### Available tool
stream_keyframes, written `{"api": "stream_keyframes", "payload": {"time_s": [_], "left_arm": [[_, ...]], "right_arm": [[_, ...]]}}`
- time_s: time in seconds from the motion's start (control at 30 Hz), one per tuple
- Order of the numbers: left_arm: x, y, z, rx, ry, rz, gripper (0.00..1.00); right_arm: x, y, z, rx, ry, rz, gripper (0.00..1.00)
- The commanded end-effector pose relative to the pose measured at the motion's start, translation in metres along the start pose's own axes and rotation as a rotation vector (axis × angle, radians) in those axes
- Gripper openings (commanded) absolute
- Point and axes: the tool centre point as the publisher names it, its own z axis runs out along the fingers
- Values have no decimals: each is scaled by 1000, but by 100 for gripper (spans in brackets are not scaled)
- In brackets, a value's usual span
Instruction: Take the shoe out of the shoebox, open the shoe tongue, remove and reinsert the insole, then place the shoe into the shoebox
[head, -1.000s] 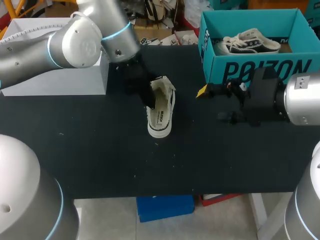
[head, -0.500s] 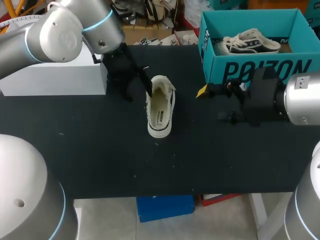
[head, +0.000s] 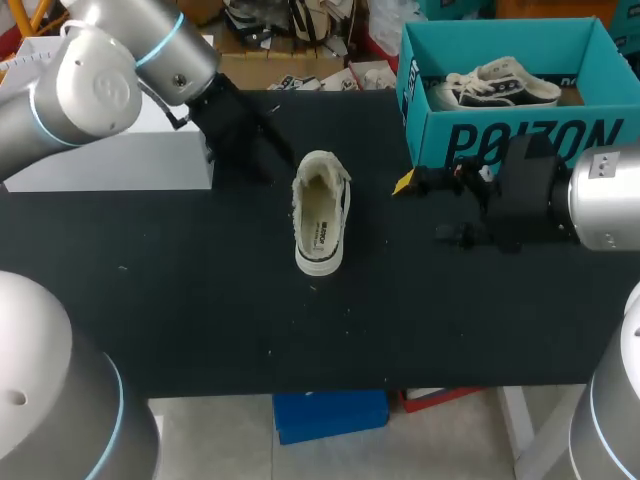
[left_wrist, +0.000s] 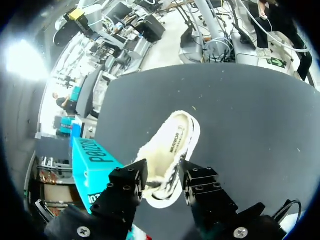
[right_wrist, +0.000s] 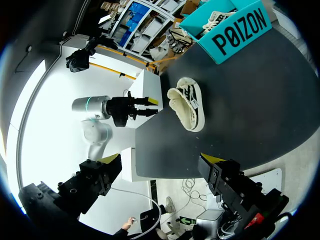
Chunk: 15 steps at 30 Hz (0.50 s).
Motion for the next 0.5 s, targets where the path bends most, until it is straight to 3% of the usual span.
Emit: {"api": "stream_keyframes", "payload": {"time_s": [0.03, 0.27, 0.5], "left_arm": [[-6, 15, 9, 6, -71, -36, 0], [-24, 45, 14, -86, -137, -60, 0], [-33, 60, 35, -98, -151, -86, 0]], "right_arm": [[0, -1, 0, -1, -2, 0, 100], [0, -1, 0, -1, -2, 0, 100], [0, -1, 0, -1, -2, 0, 100]]}}
